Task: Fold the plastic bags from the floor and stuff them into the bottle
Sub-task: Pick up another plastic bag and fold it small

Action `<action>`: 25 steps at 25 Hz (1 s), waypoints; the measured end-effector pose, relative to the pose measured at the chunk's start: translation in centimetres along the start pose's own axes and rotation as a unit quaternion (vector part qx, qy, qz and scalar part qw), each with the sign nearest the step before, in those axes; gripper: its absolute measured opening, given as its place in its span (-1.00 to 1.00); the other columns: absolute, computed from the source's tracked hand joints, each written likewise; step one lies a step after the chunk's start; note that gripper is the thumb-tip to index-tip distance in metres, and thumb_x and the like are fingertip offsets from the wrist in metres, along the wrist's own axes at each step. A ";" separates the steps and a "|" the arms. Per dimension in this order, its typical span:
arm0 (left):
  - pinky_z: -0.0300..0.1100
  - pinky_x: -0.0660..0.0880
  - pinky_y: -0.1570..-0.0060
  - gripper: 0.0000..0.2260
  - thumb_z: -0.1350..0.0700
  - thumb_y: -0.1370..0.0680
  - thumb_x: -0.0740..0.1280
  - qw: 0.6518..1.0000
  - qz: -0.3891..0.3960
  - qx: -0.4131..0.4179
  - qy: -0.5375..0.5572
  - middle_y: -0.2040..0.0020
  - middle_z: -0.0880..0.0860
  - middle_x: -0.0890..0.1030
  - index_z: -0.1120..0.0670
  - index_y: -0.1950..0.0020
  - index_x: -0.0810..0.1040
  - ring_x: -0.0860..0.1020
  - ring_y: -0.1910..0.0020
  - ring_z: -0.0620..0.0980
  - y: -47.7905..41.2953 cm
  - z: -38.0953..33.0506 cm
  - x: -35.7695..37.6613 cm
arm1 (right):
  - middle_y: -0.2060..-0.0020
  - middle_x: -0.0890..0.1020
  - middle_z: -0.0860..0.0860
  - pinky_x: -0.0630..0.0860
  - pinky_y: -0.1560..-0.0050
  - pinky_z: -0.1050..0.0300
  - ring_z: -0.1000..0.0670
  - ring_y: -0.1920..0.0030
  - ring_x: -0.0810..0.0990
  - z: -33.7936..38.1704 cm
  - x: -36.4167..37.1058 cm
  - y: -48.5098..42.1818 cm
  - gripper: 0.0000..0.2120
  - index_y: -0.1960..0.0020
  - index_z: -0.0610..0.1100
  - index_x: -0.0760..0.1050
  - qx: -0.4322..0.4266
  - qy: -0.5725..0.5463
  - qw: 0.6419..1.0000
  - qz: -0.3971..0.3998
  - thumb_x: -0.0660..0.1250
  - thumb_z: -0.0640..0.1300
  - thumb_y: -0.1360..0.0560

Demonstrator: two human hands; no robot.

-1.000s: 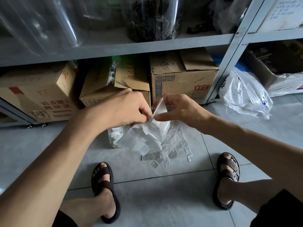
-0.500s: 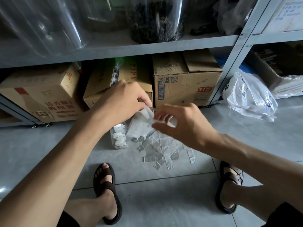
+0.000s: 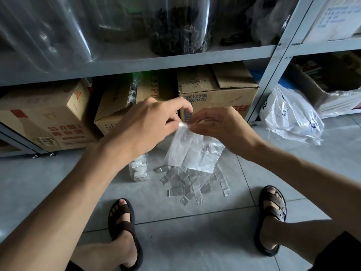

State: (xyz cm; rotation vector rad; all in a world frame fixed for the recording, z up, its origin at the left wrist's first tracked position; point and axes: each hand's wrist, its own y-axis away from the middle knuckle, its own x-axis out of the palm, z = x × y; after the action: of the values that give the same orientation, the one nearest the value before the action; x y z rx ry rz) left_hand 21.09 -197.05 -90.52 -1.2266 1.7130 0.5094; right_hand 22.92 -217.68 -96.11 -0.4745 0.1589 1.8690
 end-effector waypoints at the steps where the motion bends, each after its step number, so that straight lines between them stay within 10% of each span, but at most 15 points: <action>1: -0.05 0.60 0.05 -0.68 0.22 -0.54 0.42 1.000 -0.001 0.002 0.002 0.08 -0.08 0.73 -0.05 -0.26 0.57 0.67 0.12 -0.08 0.0 -0.1 0.0 | 0.13 0.72 0.02 0.62 -0.01 0.15 0.06 0.09 0.70 0.2 0.1 0.0 -0.85 0.01 -0.11 0.69 0.000 -0.006 1.000 0.003 0.52 -0.13 -0.43; 9: -0.53 0.42 0.08 -0.71 0.22 -0.55 0.40 0.999 0.006 -0.020 0.032 0.12 -0.13 0.72 -0.05 -0.22 0.57 0.60 0.08 -0.26 -0.1 0.1 0.1 | 0.22 0.72 0.00 0.60 0.04 0.21 0.04 0.17 0.69 0.7 0.5 0.1 -0.90 0.08 -0.15 0.70 -0.005 -0.004 1.000 -0.011 0.53 -0.16 -0.42; 16: -0.03 0.57 0.07 -0.76 -0.21 -0.55 0.33 0.992 0.011 -0.058 0.112 0.24 -0.06 0.69 -0.09 0.00 0.68 0.65 0.17 -0.14 -0.3 0.3 0.1 | 0.22 0.72 -0.04 0.58 0.08 0.14 0.04 0.21 0.66 1.1 0.5 0.1 -0.97 0.12 -0.15 0.68 -0.003 -0.032 0.999 -0.032 0.50 -0.19 -0.45; 25: -0.01 0.46 0.22 -0.88 0.06 -0.55 0.44 0.990 -0.122 0.001 0.066 0.31 -0.01 0.66 0.07 0.16 0.69 0.61 0.30 0.02 -0.6 1.0 0.2 | 0.24 0.73 -0.03 0.59 0.07 0.13 0.08 0.22 0.64 0.6 0.0 0.6 -0.97 0.14 -0.11 0.71 0.029 -0.034 0.999 -0.010 0.50 -0.15 -0.45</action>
State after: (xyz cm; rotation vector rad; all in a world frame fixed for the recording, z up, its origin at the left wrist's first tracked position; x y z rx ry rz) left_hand 22.06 -196.71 -91.08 -1.4720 1.6417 0.2858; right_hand 22.25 -217.73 -95.66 -0.3696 0.1618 1.8536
